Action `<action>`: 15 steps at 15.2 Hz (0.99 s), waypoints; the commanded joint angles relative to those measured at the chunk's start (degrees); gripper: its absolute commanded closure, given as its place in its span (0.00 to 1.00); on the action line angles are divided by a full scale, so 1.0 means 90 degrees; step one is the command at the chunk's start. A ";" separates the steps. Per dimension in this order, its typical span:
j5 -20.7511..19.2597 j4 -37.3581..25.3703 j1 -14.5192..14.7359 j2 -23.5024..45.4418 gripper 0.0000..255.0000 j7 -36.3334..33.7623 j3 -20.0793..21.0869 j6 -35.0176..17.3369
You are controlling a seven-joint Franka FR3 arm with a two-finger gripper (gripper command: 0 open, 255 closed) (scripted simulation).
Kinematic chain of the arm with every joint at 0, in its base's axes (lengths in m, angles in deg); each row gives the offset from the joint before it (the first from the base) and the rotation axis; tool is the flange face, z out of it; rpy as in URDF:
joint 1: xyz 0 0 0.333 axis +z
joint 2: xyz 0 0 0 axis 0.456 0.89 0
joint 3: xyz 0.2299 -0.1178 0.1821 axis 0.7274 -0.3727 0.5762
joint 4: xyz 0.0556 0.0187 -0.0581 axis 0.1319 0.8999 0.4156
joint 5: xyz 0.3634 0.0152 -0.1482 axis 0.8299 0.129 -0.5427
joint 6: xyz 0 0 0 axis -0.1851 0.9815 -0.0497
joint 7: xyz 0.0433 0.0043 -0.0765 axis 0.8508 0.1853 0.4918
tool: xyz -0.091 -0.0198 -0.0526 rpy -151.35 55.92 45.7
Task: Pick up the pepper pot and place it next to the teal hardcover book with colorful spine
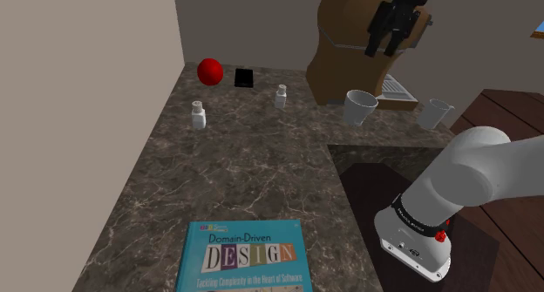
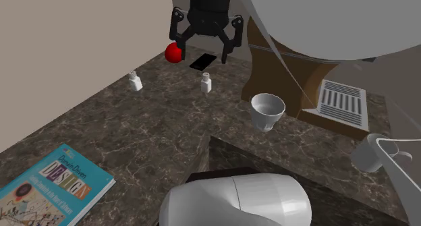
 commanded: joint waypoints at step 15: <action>-0.0355 0.0003 -0.0163 0.2554 0.00 -0.0260 0.0413 -0.2769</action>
